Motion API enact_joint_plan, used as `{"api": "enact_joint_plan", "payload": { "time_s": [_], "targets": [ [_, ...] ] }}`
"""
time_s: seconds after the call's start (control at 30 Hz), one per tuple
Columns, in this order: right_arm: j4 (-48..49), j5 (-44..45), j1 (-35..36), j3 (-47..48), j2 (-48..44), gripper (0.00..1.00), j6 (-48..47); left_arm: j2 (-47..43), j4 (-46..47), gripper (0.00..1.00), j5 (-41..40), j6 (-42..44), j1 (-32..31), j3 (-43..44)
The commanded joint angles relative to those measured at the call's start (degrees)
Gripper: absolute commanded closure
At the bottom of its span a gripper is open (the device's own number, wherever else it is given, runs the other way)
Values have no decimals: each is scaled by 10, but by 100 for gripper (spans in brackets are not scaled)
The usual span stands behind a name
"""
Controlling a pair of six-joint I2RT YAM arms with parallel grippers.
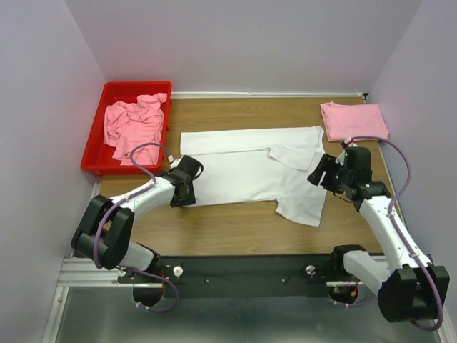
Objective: Fold and stack the t-shirts
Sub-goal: Fold the tshirt
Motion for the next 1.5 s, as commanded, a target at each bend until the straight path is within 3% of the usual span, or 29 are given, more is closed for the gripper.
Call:
{"api": "enact_joint_plan", "payload": {
  "time_s": [0.0,0.13,0.4,0.47,0.77,1.07,1.47],
  "targets": [
    [-11,11,1,0,-12,28,-8,25,11,53,-31,0,-2,-6],
    [-11,15,1,5,-8,28,-7,26,15,54,-21,0,-1,-6],
    [-18,78,1,0,23,27,11,11,0,94,-21,2,-1,-3],
    [-33,95,1,6,48,25,22,3,-8,100,-25,6,-1,1],
    [-85,109,-7,24,156,26,40,-31,7,100,6,31,-1,2],
    [-68,107,-43,24,202,49,33,-50,37,100,35,46,-1,-14],
    [2,68,-71,-11,252,59,44,-59,39,100,36,46,0,-15]
  ]
}}
